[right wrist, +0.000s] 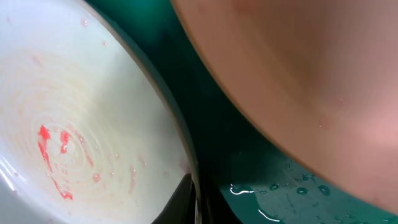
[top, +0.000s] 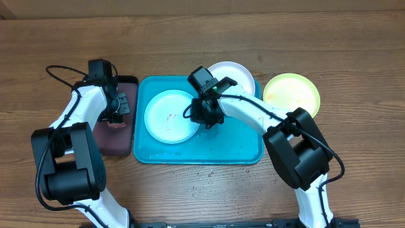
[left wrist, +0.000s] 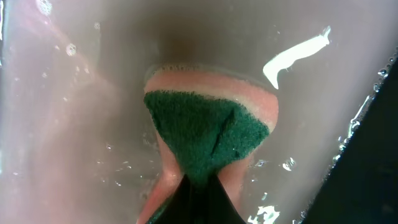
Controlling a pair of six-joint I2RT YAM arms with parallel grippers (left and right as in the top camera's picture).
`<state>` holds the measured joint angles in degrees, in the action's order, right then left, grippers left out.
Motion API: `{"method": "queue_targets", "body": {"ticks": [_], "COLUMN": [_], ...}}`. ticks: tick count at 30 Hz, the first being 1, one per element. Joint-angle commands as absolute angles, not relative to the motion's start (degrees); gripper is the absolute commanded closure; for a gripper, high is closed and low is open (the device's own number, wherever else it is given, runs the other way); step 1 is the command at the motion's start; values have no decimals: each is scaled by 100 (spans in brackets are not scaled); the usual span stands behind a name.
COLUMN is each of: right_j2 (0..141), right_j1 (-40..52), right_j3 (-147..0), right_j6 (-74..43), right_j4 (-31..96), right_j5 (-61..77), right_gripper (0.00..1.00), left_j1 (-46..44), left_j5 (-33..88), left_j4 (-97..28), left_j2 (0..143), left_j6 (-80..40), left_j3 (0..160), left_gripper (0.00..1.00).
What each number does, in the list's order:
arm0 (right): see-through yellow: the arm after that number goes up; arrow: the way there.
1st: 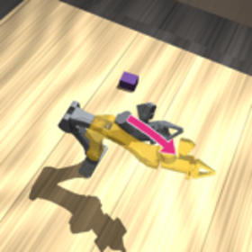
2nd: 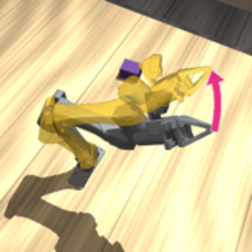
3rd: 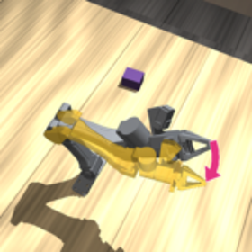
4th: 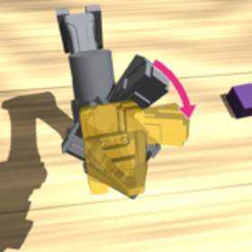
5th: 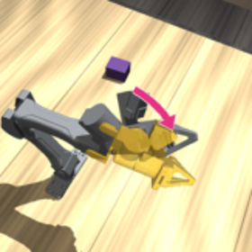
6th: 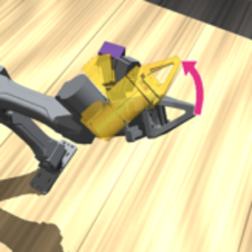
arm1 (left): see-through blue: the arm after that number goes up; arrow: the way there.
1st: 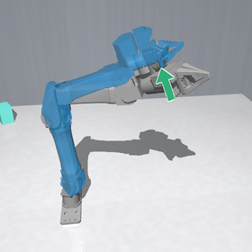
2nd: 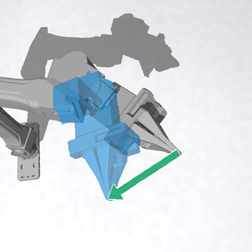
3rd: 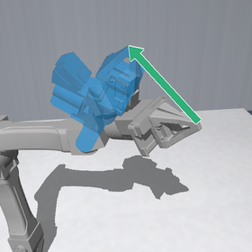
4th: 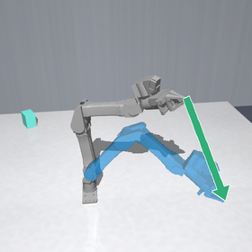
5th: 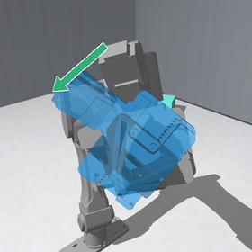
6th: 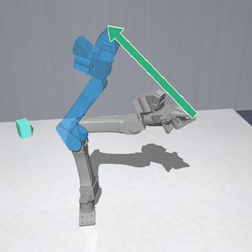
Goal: Clean dirty plates on tray and stack at the side
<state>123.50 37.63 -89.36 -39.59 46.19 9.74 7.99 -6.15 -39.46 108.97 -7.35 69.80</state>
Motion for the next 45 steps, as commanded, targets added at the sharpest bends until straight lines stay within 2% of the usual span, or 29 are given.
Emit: {"method": "queue_targets", "body": {"ticks": [1,10,18,25,29,32,37,45], "right_j2": [12372,12372,12372,12372,12372,12372,12372,12372], "right_j1": [3732,3732,3732,3732,3732,3732,3732,3732], "right_j3": [-9013,-9013,-9013,-9013,-9013,-9013,-9013,-9013], "right_j6": [-3896,-3896,-3896,-3896,-3896,-3896,-3896,-3896], "right_j4": [4628,4587,4574,4576,4571,4571,4574,4574], "right_j5": [858,858,858,858,858,858,858,858], "right_gripper": [95,95,95,95,95,95,96,96], "left_j1": [899,1433,1634,1673,1826,1907,1916,1942], "left_j5": [-266,1061,1232,1234,1238,1315,1728,2495], "left_j4": [-4086,-4185,-4123,-3249,-2418,-2003,-1802,-1647], "left_j2": [10571,9612,8952,7887,7341,7319,7590,7994], "left_j6": [-836,-370,-80,-283,-919,-1219,-790,-770], "left_j3": [6965,6963,6796,5649,4991,4770,4707,4707], "left_gripper": [96,96,95,96,96,96,96,96]}}
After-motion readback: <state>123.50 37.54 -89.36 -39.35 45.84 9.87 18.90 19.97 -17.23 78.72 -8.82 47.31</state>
